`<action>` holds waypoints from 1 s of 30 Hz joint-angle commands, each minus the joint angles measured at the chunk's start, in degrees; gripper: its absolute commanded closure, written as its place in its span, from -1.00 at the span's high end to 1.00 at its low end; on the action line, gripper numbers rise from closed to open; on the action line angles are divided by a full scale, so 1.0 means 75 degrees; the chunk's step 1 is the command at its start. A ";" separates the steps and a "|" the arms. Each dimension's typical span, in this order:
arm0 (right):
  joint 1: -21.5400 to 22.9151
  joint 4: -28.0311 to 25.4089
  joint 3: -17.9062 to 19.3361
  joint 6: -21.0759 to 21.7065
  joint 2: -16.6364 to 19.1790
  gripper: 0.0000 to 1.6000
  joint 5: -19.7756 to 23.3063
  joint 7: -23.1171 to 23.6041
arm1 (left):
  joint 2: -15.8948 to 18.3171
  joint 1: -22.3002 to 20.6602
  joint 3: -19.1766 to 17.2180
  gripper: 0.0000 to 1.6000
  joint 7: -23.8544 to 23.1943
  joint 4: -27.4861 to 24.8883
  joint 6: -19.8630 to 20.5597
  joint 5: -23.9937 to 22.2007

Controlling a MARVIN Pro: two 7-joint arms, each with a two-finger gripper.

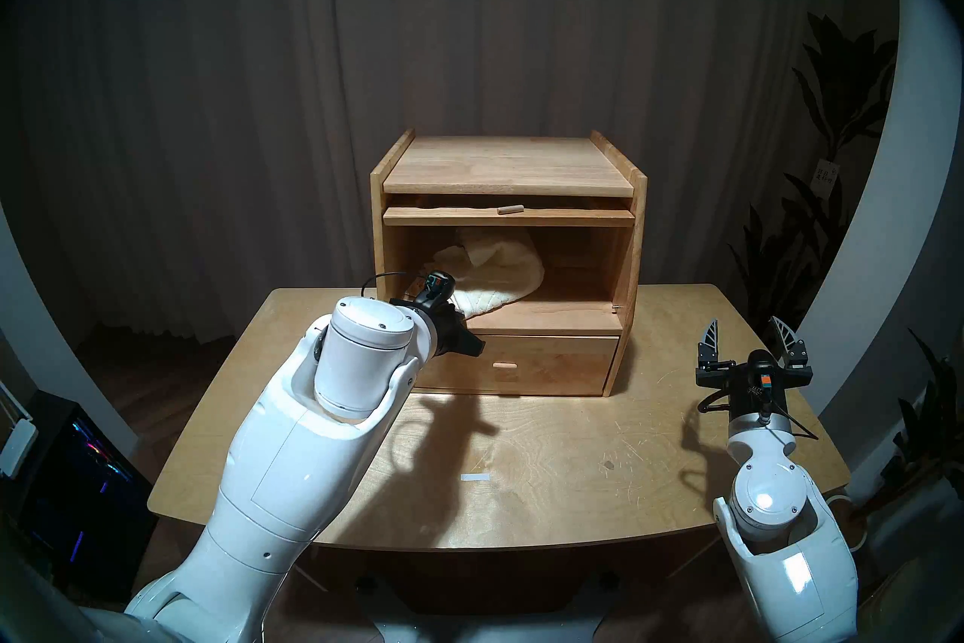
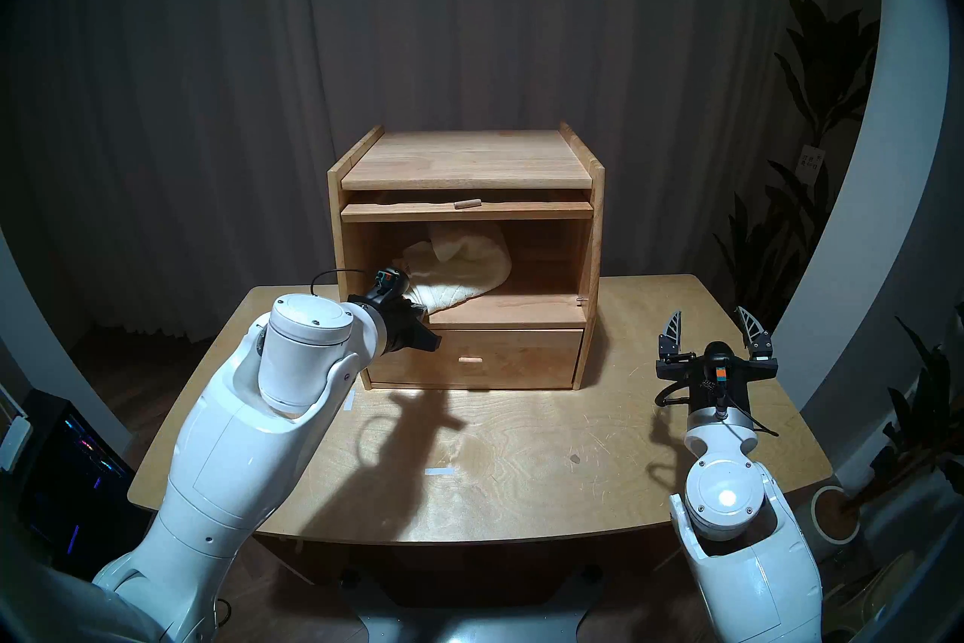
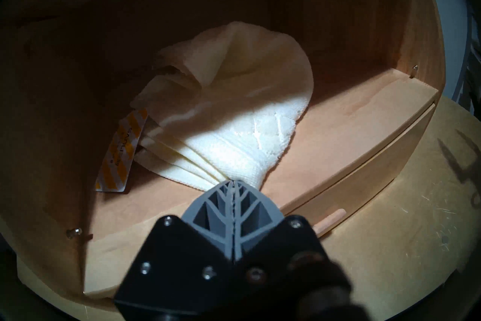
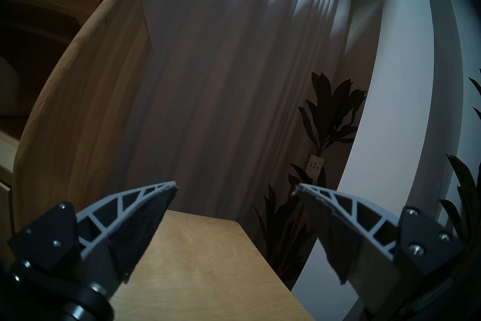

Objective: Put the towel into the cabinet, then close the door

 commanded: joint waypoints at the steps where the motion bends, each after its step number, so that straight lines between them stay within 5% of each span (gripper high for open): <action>1: 0.0001 -0.0170 0.0010 0.0011 0.0021 1.00 -0.0016 0.0001 | -0.0179 -0.0618 0.0154 -1.00 -0.0042 0.0208 -0.0137 0.0075; 11: -0.0001 -0.0168 -0.0004 0.0010 0.0047 1.00 0.0000 -0.0025 | -0.0229 -0.0923 0.0352 -1.00 -0.0184 0.0274 -0.0140 0.0101; 30: -0.0007 -0.0172 -0.0028 0.0017 0.0093 1.00 0.0028 -0.0067 | -0.0589 -0.1602 0.0483 -1.00 0.0103 0.1647 -0.1027 0.0525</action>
